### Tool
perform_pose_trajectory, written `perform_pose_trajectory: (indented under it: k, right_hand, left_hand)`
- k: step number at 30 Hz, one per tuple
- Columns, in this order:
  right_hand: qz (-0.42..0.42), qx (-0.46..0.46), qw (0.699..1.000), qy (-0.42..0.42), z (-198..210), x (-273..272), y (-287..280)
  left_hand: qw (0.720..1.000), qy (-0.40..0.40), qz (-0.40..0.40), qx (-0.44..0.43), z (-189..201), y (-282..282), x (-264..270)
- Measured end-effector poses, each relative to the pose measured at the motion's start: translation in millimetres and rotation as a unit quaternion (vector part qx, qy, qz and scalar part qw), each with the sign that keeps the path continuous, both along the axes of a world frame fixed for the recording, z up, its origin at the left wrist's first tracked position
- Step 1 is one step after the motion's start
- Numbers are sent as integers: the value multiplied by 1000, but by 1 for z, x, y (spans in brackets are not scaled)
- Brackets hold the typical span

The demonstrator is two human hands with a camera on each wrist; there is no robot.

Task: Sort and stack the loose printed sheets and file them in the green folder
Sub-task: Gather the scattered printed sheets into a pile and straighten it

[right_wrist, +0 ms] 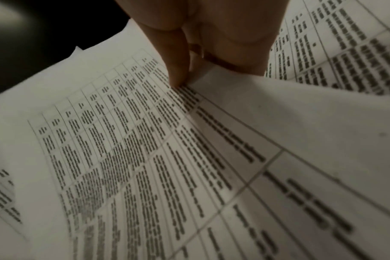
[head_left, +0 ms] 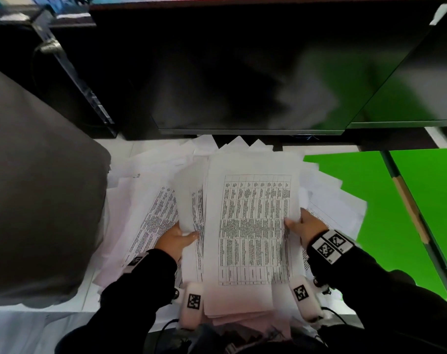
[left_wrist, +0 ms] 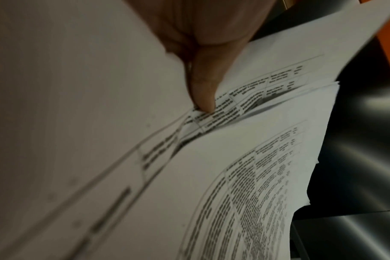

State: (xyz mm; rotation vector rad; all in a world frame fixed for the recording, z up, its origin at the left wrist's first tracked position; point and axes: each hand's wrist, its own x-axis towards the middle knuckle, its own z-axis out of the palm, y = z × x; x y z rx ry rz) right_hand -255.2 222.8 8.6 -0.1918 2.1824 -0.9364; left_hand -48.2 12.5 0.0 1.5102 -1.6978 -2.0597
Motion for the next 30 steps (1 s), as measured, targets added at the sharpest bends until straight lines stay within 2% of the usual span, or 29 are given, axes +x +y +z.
perform_pose_trajectory:
  k: [5, 9, 12, 14, 17, 23, 26, 30]
  right_hand:
    - [74, 27, 997, -25, -4, 8, -12]
    - [68, 46, 996, -38, -11, 17, -20]
    - [38, 10, 998, -42, -16, 22, -21]
    - [19, -24, 999, -32, -16, 27, -24]
    - [6, -86, 996, -15, -3, 29, -26]
    - [33, -182, 981, 52, 51, 30, -39]
    - [10, -248, 964, 94, 78, 30, -48]
    - [-74, -320, 932, 157, 94, 28, -51]
  left_hand:
    - [998, -31, -51, -16, 7, 6, -5]
    - [994, -66, -67, -62, 4, 13, -7]
    - [989, -35, -38, -138, -1, 10, -8]
    - [977, -58, -46, -202, -5, 2, -3]
    - [972, -88, -17, -216, 8, -3, -2]
    - [989, 32, 37, -137, 40, -11, -18]
    - [982, 106, 71, -139, 61, -12, -25]
    - [954, 234, 87, -167, 87, -7, -32]
